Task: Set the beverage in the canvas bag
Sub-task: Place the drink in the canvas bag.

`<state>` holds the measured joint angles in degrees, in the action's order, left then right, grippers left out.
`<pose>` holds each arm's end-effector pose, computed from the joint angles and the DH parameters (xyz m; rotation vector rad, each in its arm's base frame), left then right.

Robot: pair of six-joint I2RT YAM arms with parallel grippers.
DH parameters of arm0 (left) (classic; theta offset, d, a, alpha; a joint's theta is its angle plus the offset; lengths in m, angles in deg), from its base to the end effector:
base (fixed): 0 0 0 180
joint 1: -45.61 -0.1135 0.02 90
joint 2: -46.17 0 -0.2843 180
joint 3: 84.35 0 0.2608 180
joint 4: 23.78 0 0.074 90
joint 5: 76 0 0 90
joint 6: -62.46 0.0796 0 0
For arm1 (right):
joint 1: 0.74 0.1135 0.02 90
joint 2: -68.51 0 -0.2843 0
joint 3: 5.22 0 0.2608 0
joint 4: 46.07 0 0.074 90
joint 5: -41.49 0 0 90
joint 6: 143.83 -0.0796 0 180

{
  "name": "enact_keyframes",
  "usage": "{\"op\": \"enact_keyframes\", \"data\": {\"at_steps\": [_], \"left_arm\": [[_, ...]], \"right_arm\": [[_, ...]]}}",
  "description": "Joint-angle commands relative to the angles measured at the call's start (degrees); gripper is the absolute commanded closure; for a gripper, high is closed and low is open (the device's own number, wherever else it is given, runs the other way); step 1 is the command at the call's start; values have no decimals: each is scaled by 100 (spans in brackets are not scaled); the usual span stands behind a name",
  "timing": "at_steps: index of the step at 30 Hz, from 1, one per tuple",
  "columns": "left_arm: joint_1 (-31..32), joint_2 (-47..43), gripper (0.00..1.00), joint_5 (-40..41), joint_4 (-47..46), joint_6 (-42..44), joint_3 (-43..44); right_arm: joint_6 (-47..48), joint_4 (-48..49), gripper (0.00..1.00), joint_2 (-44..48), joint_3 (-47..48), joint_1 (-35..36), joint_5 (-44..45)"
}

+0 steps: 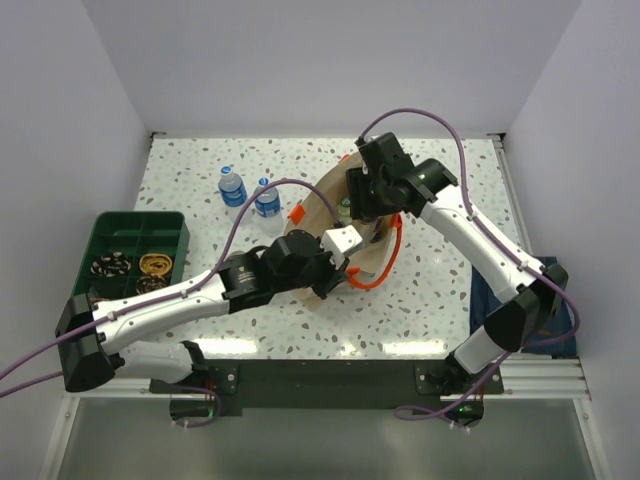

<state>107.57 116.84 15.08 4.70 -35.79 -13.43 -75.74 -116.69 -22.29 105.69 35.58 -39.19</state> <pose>0.1527 -0.2835 0.3103 0.9588 1.9204 -0.7218 0.3024 0.2063 0.3697 -0.2364 2.4416 0.2536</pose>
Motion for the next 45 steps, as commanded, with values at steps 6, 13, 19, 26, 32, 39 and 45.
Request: {"op": "enact_keyframes", "data": {"at_steps": [6,13,19,26,32,39,45], "left_arm": [[-17,-89,82,156,-33,-133,-6],[-17,-89,82,164,29,-115,64],[-17,-89,82,164,55,-124,82],[-17,-80,82,164,64,-142,82],[-17,-80,82,173,73,-151,82],[-25,-80,82,191,73,-150,100],[-25,-80,82,191,90,-142,91]], "right_arm": [[-111,1495,100,90,-575,-2,588],[-147,1996,100,-51,-900,-10,755],[-164,2330,100,-139,-1182,-10,861],[-217,2656,100,-192,-1472,-10,1028],[-217,2779,100,-245,-1586,-10,1072],[-278,2954,100,-280,-1718,-2,1072],[-331,3086,100,-254,-1911,-2,1089]]}}
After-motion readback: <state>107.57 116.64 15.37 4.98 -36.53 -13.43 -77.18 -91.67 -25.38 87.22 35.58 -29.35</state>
